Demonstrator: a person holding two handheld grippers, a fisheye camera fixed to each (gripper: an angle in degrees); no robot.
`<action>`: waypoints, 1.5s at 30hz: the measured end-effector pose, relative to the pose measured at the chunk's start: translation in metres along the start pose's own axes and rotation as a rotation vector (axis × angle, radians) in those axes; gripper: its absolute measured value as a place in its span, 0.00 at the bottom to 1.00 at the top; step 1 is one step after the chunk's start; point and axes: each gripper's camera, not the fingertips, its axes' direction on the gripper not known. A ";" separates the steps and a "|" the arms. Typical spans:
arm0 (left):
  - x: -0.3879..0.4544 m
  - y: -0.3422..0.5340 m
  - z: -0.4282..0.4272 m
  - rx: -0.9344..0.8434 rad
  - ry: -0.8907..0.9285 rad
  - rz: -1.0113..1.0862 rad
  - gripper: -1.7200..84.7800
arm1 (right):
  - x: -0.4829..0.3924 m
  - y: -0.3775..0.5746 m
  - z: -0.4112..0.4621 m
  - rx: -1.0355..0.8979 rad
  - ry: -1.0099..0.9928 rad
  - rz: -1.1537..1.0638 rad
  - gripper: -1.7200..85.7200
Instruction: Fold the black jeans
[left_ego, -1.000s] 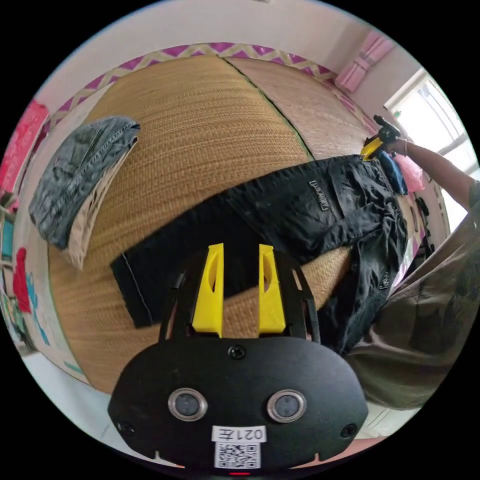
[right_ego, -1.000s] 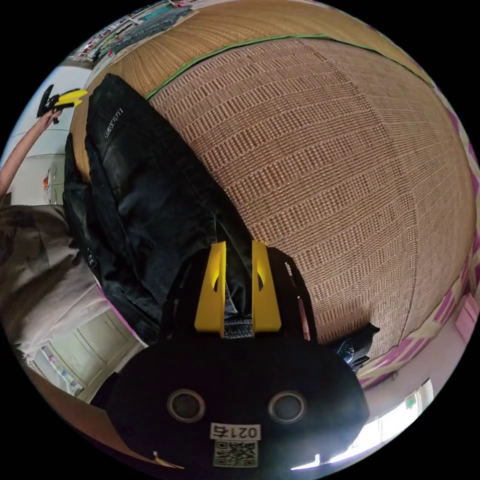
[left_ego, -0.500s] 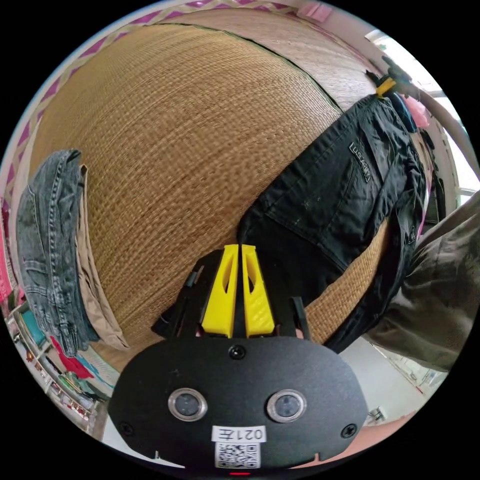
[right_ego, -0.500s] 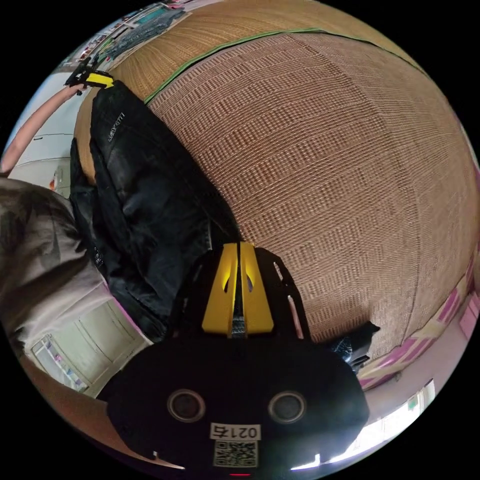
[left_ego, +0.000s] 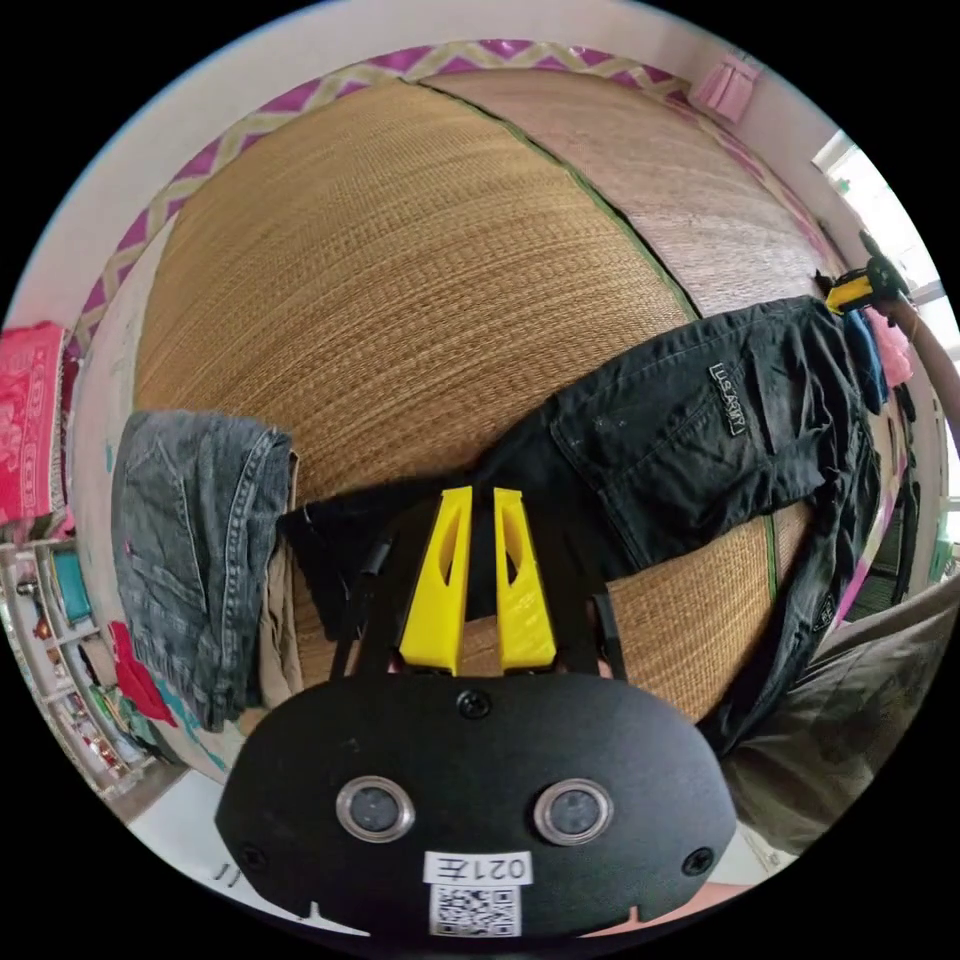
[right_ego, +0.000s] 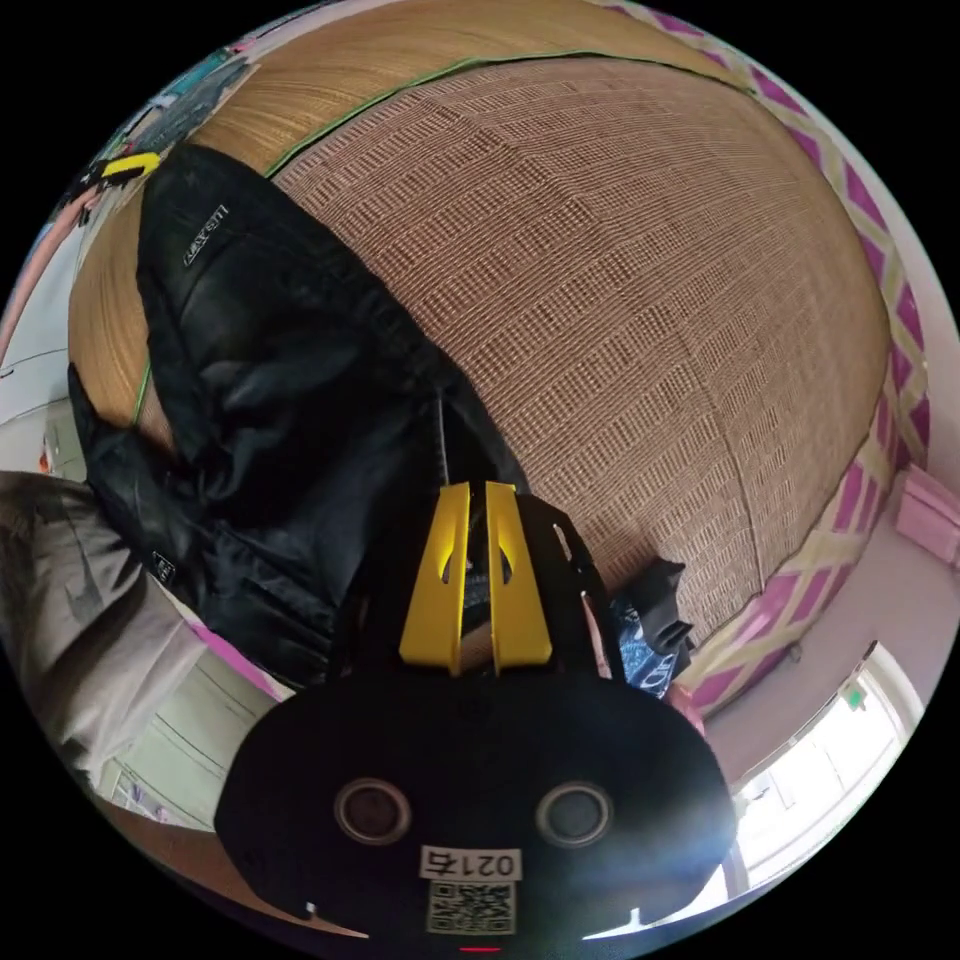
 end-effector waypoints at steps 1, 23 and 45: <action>0.000 0.031 -0.008 0.042 0.042 -0.028 0.09 | -0.002 0.018 -0.004 0.047 -0.013 0.016 0.06; 0.185 0.314 0.043 -0.214 0.085 0.160 0.08 | -0.161 0.251 0.050 0.408 -0.387 0.111 0.01; -0.031 0.312 0.025 -0.170 0.373 -0.121 0.01 | -0.305 0.151 0.133 0.065 -0.133 0.206 0.01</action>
